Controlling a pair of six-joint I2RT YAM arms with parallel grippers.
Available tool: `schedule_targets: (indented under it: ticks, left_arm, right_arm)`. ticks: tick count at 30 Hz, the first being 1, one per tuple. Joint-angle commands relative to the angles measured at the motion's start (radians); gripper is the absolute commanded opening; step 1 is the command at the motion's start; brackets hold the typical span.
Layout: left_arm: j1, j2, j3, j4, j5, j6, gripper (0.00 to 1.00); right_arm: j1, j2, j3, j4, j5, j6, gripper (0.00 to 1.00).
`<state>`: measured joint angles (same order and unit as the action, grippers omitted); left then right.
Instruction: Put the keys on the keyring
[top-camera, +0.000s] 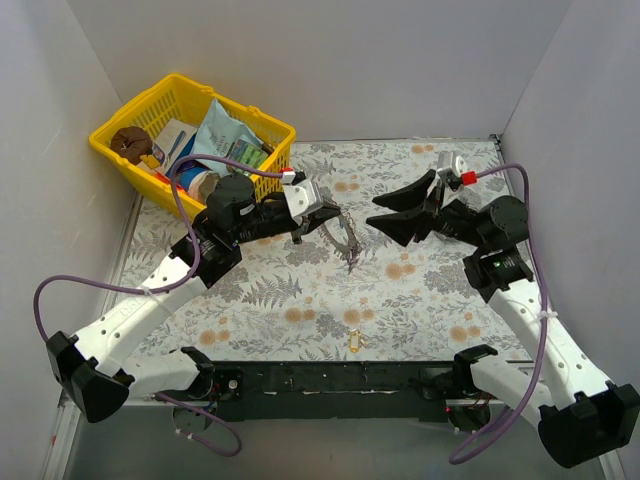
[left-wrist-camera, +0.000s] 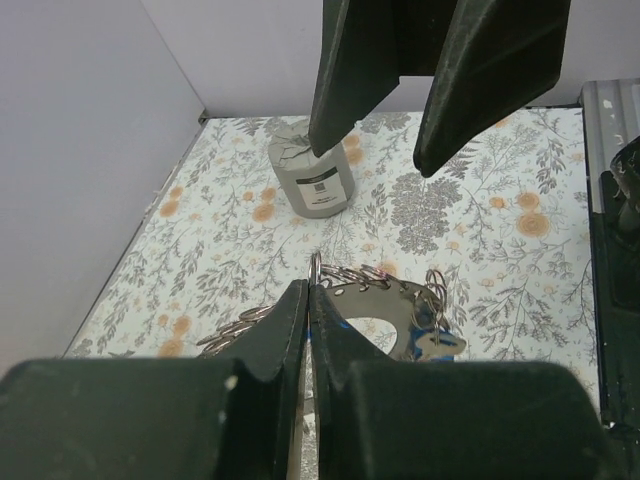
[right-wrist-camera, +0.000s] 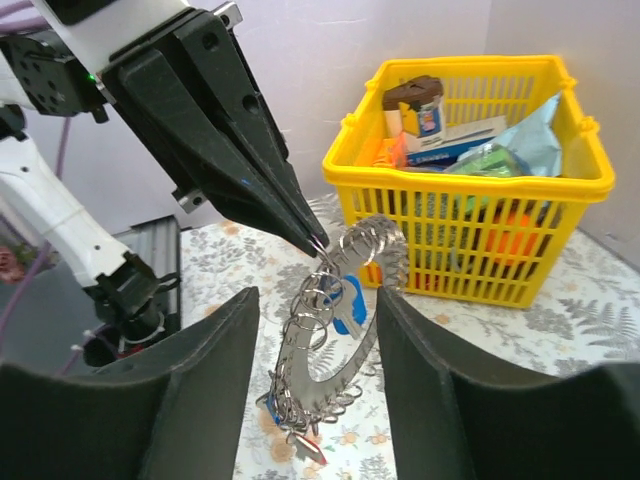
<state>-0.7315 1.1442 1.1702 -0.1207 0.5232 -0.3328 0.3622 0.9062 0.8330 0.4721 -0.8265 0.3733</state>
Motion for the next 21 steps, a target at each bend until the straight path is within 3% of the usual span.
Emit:
schedule_targets:
  ticks: [1,5,9,16,21]
  left_arm:
    - [-0.012,-0.038,0.003,0.027,-0.015,0.043,0.0]
    - [-0.02,-0.023,0.022,0.007,-0.008,0.037,0.0]
    - [-0.023,-0.009,0.042,-0.02,0.001,0.038,0.0]
    - [-0.026,-0.014,0.039,-0.03,0.015,0.043,0.0]
    - [-0.026,-0.015,0.039,-0.03,0.026,0.044,0.0]
  right_arm:
    - [0.02,0.058,0.086,0.049,-0.095,0.03,0.55]
    - [0.089,0.095,0.135,-0.03,-0.068,-0.051,0.5]
    - [0.185,0.138,0.205,-0.238,0.006,-0.224,0.46]
    - [0.192,0.125,0.161,-0.253,0.087,-0.251,0.35]
    - [0.192,0.119,0.143,-0.273,0.113,-0.275,0.35]
